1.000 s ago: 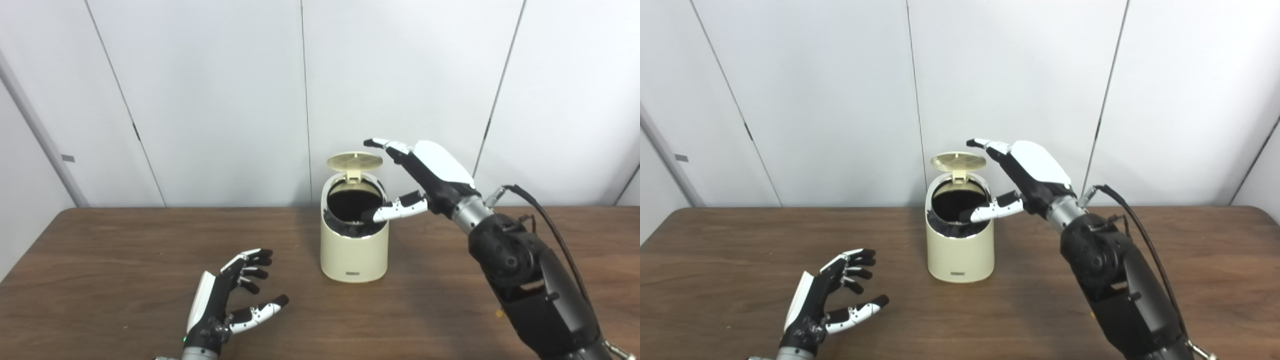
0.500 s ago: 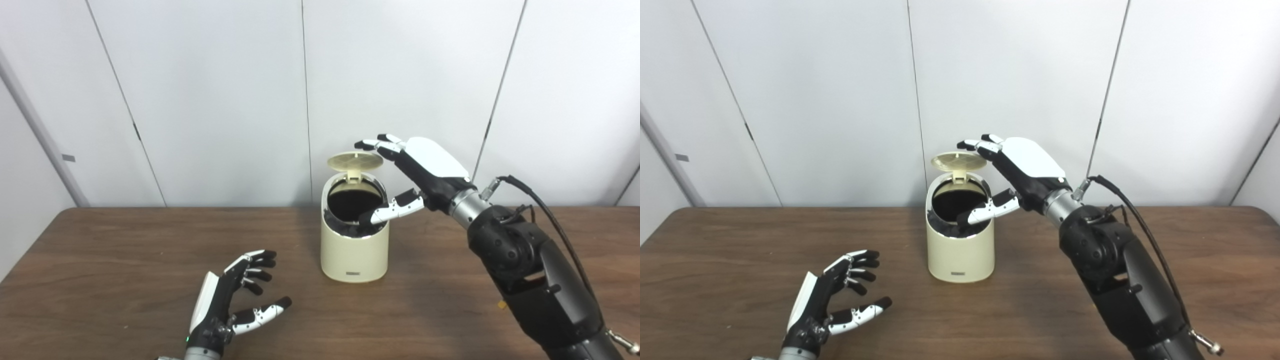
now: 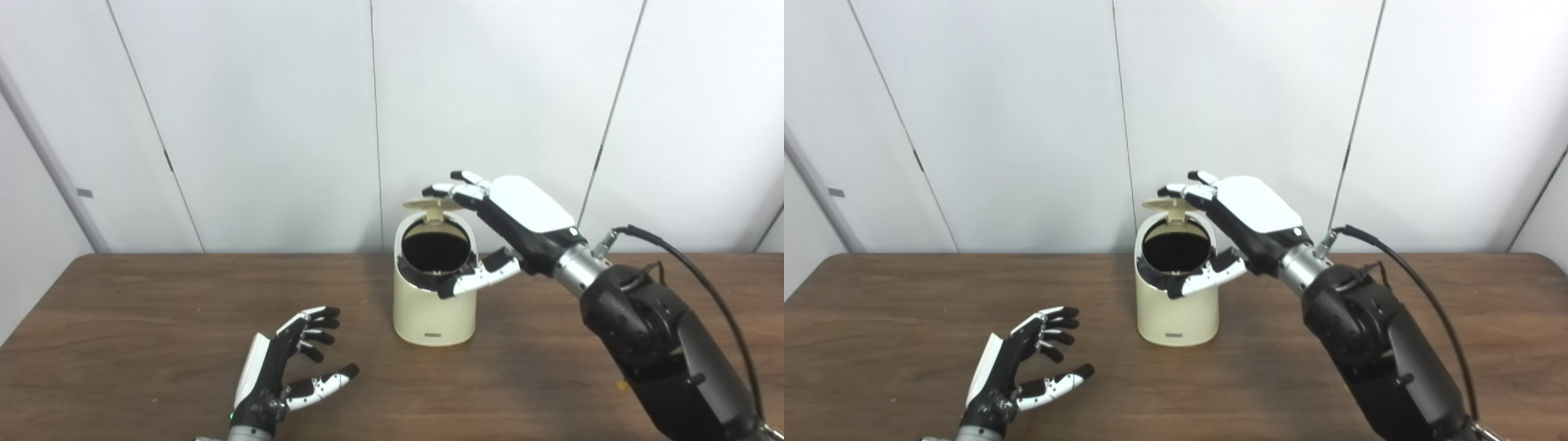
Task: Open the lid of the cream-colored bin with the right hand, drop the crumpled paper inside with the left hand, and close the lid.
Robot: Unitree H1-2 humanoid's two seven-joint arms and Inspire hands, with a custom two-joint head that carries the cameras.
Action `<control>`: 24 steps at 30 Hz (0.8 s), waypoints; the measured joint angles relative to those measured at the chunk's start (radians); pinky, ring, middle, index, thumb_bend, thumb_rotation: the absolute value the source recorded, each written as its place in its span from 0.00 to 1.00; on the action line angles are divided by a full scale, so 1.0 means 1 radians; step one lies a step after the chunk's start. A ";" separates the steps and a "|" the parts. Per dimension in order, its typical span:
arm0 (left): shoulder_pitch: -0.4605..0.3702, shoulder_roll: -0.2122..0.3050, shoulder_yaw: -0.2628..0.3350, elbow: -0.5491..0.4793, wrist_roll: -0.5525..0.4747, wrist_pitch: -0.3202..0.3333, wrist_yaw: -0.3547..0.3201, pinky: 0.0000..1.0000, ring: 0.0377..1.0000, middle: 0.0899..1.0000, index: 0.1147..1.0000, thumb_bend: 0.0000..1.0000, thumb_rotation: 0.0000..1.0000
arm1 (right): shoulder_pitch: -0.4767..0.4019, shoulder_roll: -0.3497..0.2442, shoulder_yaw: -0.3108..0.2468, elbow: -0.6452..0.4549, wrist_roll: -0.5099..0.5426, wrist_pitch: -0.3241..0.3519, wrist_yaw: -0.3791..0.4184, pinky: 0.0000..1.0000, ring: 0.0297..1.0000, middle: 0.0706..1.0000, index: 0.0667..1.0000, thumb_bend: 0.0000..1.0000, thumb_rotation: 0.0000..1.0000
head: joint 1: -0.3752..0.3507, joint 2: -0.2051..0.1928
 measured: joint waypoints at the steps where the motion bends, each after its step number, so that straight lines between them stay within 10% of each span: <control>1: 0.000 -0.001 0.000 0.000 0.000 0.000 0.000 0.51 0.63 0.69 0.72 0.71 0.09 | 0.003 0.000 -0.001 -0.003 0.005 -0.002 0.001 0.84 0.96 0.82 0.83 0.79 0.45 | 0.000 0.000; 24: 0.001 -0.006 0.001 -0.001 0.000 0.006 -0.004 0.51 0.62 0.68 0.71 0.71 0.08 | 0.026 0.001 0.002 -0.020 -0.007 -0.007 0.069 0.91 0.94 0.75 0.74 0.80 0.50 | 0.009 0.032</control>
